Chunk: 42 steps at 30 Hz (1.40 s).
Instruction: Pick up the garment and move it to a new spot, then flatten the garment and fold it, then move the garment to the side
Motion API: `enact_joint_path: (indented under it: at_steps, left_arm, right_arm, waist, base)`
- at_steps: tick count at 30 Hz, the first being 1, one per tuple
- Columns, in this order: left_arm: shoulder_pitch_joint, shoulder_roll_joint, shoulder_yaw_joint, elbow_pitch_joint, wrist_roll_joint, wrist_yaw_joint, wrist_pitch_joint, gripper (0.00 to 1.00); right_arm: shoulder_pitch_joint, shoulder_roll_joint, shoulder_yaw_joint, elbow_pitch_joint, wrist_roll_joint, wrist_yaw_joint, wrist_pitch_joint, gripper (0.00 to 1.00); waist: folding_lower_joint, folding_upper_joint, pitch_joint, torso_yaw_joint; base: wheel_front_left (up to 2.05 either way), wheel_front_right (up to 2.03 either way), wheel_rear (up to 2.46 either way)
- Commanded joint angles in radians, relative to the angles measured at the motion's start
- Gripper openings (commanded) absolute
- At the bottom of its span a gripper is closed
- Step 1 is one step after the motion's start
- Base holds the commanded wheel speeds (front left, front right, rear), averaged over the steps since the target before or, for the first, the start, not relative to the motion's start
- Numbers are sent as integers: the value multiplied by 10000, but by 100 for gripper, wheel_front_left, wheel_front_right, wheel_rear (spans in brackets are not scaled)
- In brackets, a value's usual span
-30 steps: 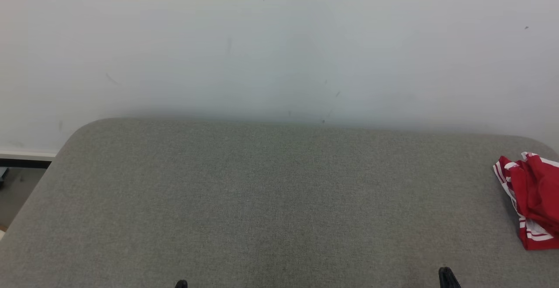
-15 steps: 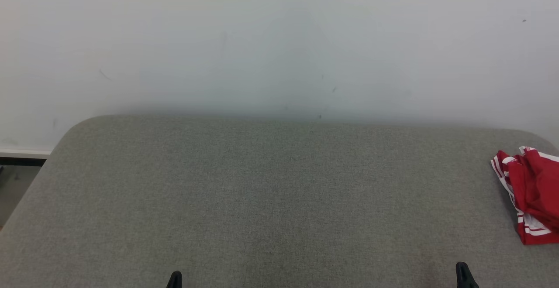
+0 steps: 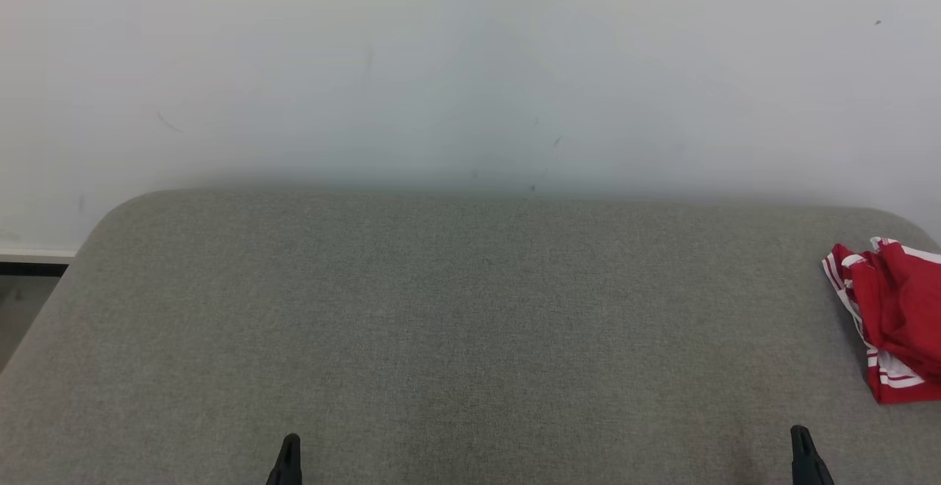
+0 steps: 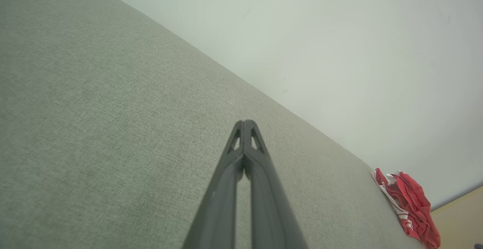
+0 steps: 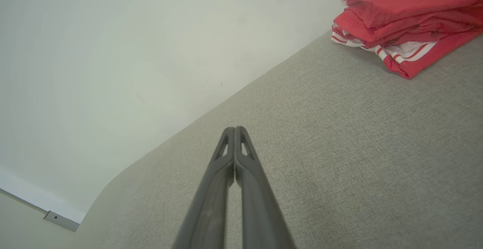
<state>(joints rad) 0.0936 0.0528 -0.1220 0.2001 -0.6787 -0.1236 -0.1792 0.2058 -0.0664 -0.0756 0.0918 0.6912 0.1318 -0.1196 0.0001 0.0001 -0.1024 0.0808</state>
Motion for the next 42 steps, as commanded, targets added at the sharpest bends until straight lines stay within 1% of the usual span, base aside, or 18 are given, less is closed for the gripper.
enact_joint_path:
  at_steps: [1,20,21,26,42]
  left_arm:
    - [-329,10,-2,-72,-351,-32,61,0]
    - [-989,-5,-11,204,-2918,-50,515,0]
    - [-989,-5,-11,204,-2918,-50,515,0]
    - [-1176,-9,-13,286,-3638,-55,647,0]
    - [-1610,-19,-20,484,-5346,-70,949,0]
  right_arm:
    - [-246,-91,-110,-95,366,-5,93,0]
    - [-770,-86,-741,101,2898,-8,978,0]
    - [-770,-86,-741,101,2898,-8,978,0]
    - [-922,-74,-932,160,3600,-9,1235,0]
    - [-1284,-27,-1402,297,5244,-12,1878,0]
  waist:
    - [-1,-1,18,-15]
    - [-1,-1,235,-175]
    - [-1,-1,235,-175]
    - [-1,-1,303,-225]
    - [-1,-1,485,-360]
  base:
    - [0,0,0]
    - [0,0,0]
    - [0,0,0]
    - [0,0,0]
    - [0,0,0]
